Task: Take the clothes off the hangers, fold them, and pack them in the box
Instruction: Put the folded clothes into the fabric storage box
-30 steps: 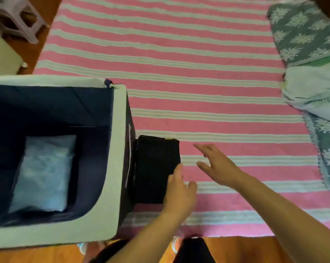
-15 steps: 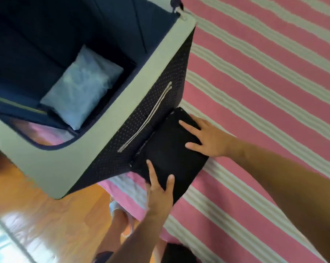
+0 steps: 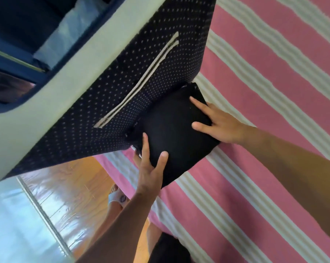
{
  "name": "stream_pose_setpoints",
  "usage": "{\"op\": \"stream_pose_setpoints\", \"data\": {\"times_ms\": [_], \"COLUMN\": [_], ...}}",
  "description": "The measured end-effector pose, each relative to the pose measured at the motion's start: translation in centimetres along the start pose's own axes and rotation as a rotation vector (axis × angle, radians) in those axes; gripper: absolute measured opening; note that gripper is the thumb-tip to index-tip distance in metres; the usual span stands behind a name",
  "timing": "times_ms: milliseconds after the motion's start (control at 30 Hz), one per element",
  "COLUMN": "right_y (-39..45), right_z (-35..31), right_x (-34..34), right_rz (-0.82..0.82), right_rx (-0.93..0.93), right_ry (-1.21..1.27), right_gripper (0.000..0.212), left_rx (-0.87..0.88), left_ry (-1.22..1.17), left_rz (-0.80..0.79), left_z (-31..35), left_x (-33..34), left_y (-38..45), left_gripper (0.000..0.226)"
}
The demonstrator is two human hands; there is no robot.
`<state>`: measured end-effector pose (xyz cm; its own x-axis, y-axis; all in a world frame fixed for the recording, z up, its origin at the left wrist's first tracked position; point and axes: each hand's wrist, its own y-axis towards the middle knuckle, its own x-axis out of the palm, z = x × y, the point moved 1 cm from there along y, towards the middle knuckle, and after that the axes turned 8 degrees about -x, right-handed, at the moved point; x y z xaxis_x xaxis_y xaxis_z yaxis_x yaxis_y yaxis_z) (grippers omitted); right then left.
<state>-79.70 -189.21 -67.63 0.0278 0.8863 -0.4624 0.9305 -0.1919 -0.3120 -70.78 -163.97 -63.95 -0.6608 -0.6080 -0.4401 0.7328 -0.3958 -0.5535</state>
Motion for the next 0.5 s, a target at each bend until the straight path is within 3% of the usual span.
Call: {"op": "stream_pose_setpoints", "data": {"times_ms": [133,233,333,500], "right_y": [-2.0,-8.3,-16.8,-18.0], "right_z": [-1.3,-3.0,-3.6,-3.1], "right_x": [1.1,4.1,8.7,10.2], "right_rz": [0.117,0.258,0.466,0.416], "right_rx": [0.056,0.136,0.259,0.311], "right_ry": [0.200,0.408,0.300,0.156], "right_gripper": [0.078,0.080,0.089,0.078], "left_rx": [0.054,0.167,0.302,0.242], "left_ry": [-0.050,0.057,0.289,0.420], "left_rz": [-0.010,-0.147,-0.380,-0.505], "left_z": [1.0,1.7,1.9,-1.2], "left_x": [-1.3,-3.0,-3.9,-3.6], "left_y": [-0.3,-2.1,-2.6,-0.4], "left_gripper": [0.075,0.074,0.076,0.075]}}
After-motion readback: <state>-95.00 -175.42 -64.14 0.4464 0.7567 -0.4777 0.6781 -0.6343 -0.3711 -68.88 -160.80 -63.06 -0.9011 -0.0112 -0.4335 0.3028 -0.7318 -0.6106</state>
